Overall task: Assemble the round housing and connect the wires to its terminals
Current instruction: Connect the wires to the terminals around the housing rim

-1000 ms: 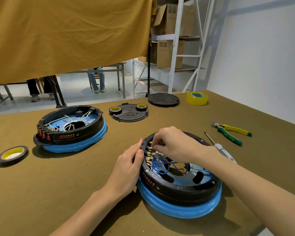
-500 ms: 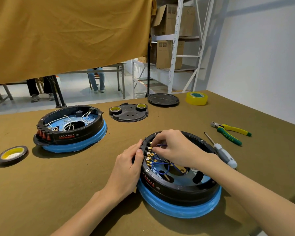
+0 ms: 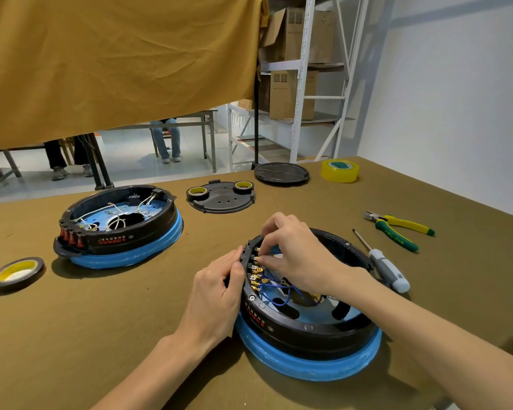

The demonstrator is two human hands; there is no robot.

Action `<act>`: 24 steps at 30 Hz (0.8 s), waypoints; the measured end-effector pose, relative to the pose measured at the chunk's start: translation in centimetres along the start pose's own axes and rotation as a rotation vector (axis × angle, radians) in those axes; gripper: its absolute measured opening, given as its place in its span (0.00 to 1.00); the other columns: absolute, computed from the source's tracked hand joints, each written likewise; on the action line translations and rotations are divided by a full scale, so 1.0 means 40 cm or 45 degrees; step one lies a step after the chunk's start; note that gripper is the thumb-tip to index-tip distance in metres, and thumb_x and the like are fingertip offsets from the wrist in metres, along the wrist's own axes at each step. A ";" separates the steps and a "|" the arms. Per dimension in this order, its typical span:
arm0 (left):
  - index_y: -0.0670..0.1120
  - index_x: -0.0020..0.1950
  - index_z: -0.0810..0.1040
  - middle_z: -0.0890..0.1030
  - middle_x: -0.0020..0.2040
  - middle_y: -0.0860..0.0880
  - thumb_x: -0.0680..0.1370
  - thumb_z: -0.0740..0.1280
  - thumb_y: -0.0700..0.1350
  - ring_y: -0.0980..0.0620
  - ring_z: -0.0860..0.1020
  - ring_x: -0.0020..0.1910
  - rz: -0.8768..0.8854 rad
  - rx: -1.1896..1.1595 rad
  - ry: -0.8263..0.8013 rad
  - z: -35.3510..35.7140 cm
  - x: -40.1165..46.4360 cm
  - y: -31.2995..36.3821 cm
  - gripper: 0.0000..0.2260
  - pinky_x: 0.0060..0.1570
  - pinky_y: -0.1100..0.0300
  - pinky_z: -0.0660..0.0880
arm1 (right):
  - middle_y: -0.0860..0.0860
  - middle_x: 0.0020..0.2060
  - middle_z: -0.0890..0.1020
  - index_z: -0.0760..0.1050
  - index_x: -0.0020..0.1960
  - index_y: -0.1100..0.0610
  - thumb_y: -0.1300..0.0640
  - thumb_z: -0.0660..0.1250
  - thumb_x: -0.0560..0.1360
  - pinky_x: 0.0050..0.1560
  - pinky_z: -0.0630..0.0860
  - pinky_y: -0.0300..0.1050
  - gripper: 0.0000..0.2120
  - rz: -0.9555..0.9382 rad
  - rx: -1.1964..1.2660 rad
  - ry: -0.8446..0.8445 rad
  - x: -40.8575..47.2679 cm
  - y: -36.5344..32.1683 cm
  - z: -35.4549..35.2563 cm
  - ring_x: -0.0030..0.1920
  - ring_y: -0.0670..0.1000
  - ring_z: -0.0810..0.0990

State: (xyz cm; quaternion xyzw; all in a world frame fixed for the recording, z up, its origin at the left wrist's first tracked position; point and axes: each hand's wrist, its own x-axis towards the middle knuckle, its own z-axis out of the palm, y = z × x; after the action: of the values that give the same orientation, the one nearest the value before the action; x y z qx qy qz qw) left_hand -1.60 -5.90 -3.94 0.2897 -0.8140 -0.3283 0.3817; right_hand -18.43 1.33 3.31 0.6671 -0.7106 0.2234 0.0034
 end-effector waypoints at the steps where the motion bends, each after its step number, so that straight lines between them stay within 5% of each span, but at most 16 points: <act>1: 0.46 0.76 0.71 0.74 0.74 0.51 0.81 0.52 0.62 0.61 0.70 0.73 0.000 -0.003 -0.003 0.000 0.000 0.001 0.30 0.72 0.65 0.67 | 0.45 0.56 0.73 0.85 0.48 0.52 0.51 0.73 0.77 0.61 0.68 0.48 0.06 -0.004 -0.011 0.003 0.000 -0.002 0.002 0.58 0.48 0.68; 5: 0.46 0.76 0.71 0.74 0.74 0.50 0.81 0.51 0.61 0.60 0.70 0.73 0.010 -0.005 -0.009 -0.002 -0.002 0.006 0.29 0.74 0.56 0.69 | 0.46 0.57 0.74 0.85 0.48 0.53 0.52 0.73 0.78 0.61 0.69 0.47 0.05 -0.021 -0.021 0.013 0.000 -0.008 0.007 0.59 0.48 0.68; 16: 0.46 0.75 0.73 0.77 0.72 0.51 0.84 0.53 0.59 0.59 0.74 0.71 0.017 -0.026 0.002 0.002 0.003 -0.002 0.26 0.71 0.57 0.73 | 0.47 0.55 0.76 0.85 0.54 0.52 0.49 0.73 0.78 0.60 0.74 0.47 0.09 0.091 0.194 -0.076 -0.003 0.002 -0.019 0.57 0.47 0.75; 24: 0.47 0.74 0.73 0.77 0.71 0.52 0.82 0.53 0.60 0.61 0.73 0.70 0.046 -0.002 0.003 0.001 0.004 -0.003 0.26 0.69 0.66 0.71 | 0.46 0.58 0.75 0.85 0.52 0.47 0.46 0.73 0.77 0.64 0.74 0.53 0.07 0.012 0.167 -0.205 -0.030 0.004 -0.027 0.60 0.47 0.75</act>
State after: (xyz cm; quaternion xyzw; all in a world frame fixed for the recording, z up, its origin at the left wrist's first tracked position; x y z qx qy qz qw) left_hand -1.70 -6.06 -3.98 0.2750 -0.8185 -0.3216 0.3887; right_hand -18.76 2.82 3.88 0.6784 -0.6956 0.2150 -0.0985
